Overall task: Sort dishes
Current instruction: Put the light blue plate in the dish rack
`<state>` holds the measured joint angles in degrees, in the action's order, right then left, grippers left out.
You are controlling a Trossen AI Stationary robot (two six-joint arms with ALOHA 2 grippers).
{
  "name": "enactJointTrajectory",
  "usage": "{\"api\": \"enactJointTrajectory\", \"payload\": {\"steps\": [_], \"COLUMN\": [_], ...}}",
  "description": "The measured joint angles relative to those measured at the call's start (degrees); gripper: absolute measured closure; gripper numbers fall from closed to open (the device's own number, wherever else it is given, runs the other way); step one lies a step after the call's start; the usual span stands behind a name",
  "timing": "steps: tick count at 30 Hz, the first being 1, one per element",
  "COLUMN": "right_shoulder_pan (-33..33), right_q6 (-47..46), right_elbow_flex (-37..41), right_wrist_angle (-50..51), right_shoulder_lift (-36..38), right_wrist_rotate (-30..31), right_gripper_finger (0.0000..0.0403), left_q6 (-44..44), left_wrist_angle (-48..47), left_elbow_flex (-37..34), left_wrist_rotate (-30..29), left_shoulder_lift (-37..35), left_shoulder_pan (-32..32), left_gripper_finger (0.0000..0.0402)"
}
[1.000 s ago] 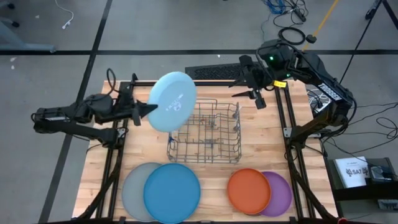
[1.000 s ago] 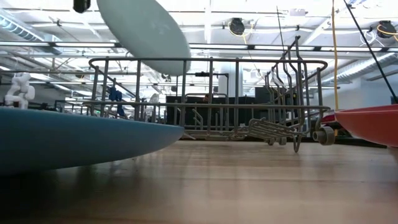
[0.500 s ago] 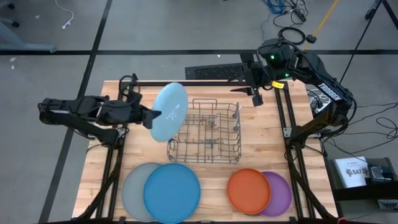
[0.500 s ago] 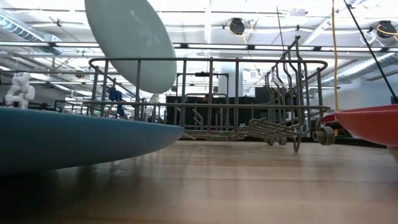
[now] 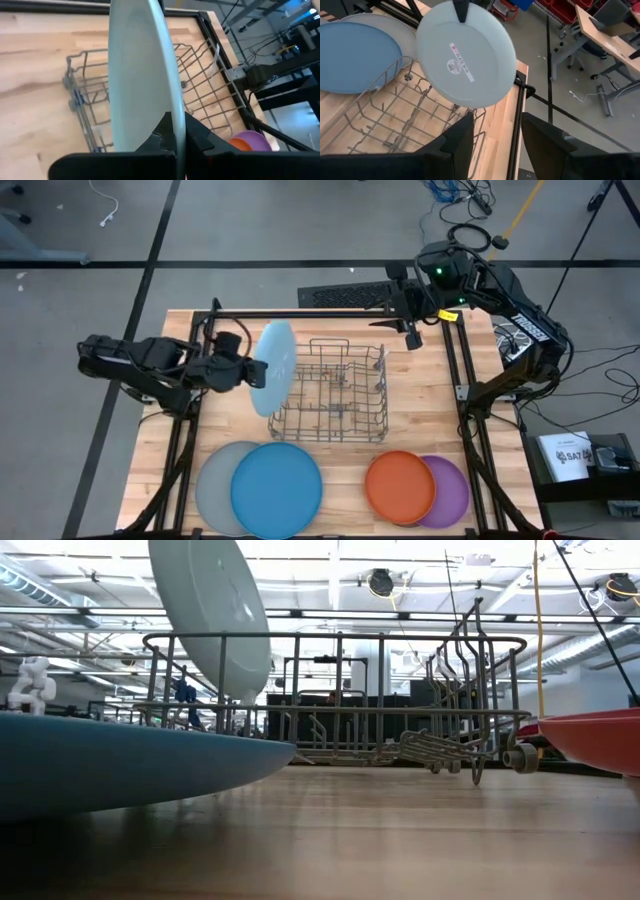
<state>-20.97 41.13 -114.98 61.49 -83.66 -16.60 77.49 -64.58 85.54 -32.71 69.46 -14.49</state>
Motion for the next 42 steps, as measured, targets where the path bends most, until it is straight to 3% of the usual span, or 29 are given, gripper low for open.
{"api": "enactJointTrajectory", "payload": {"steps": [11,42], "right_shoulder_pan": [0.0,0.0], "right_q6": [-0.9,-1.0], "right_elbow_flex": [0.1,0.7], "right_wrist_angle": [1.3,1.7], "right_shoulder_lift": [0.0,0.0], "right_wrist_rotate": [-0.3,-3.2], "right_gripper_finger": [0.0245,0.0245], "left_q6": [9.3,11.6], "left_wrist_angle": [-6.2,-8.9], "left_elbow_flex": [0.5,0.7], "left_wrist_rotate": [-0.1,1.8], "left_shoulder_lift": [4.0,12.0], "left_shoulder_pan": [-0.7,-1.0], "left_gripper_finger": [0.0400,0.0392]}}
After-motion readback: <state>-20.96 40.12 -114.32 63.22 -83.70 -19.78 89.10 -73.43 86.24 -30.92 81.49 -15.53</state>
